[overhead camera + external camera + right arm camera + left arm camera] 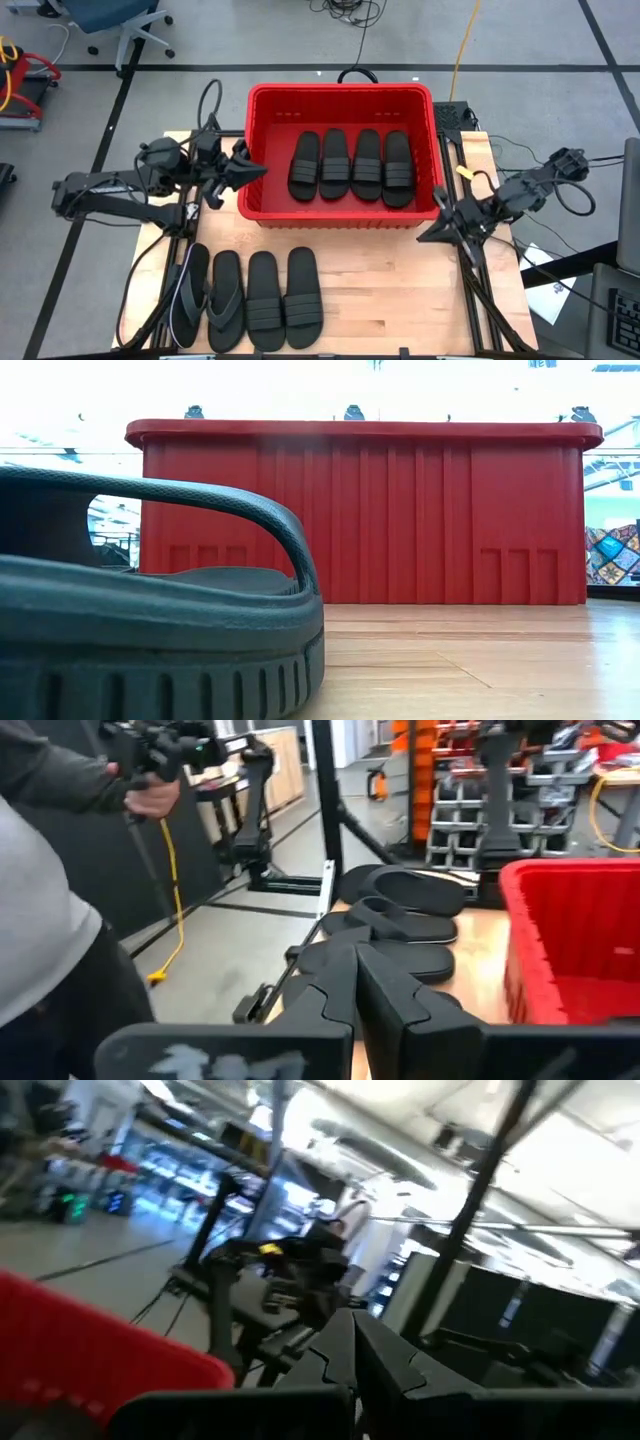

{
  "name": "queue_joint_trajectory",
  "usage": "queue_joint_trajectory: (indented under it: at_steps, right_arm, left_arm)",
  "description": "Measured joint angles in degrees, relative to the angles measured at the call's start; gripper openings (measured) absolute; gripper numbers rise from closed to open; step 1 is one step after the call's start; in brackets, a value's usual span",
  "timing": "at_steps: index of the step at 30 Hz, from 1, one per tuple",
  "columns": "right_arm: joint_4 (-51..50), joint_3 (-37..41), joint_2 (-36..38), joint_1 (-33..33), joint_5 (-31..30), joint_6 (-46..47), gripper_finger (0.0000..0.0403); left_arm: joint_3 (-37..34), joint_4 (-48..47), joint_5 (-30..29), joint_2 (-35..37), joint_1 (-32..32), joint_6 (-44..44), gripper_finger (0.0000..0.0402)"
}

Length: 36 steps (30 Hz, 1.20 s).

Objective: Pick and place slides into bin
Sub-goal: Put the black slide into the red bin

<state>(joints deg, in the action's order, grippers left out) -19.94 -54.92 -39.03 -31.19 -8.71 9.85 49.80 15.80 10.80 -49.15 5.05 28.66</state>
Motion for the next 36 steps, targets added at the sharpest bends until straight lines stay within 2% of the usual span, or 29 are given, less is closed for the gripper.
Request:
queue_joint_trajectory:
  at_steps: [7,10,15,18,21,27,31,36]
  right_arm:
    - [-0.31,-0.58,-2.96,-4.77,-0.81,-2.15,0.0000]
    - [-0.84,-3.18,-6.46,-5.57,-1.86,-1.15,0.0000]
    - [-5.10,-12.21,-15.98,-5.70,-2.58,0.73,0.0000]
    - [-6.50,-18.33,-23.00,-5.63,-4.30,0.76,0.0000]
    - [-5.61,-23.59,-29.66,-4.40,-4.96,0.45,0.0000]
    - [5.94,-28.21,-41.07,-0.57,-4.79,2.26,0.0000]
    - [12.44,-28.22,-47.08,2.76,2.30,7.50,0.0009]
    - [11.53,-28.22,-53.24,6.23,11.26,15.16,0.0058]
  left_arm:
    - [0.00,-0.69,-12.26,-0.38,-4.45,-1.05,0.0000]
    - [0.00,-0.69,-12.82,-0.37,-5.59,-1.13,0.0001]
    - [0.00,-0.92,-12.51,-0.36,-7.25,-2.78,0.0001]
    - [0.00,-2.06,-9.45,-0.36,-7.73,-2.84,0.0000]
    - [0.00,-3.87,-3.85,-0.34,-7.82,-1.21,0.0003]
    - [0.00,-10.38,9.27,-0.34,-8.15,4.93,0.0005]
    - [0.00,-14.98,13.64,-0.34,-9.56,4.58,0.0005]
    - [0.00,-17.46,13.39,-0.34,-10.42,4.24,0.0005]
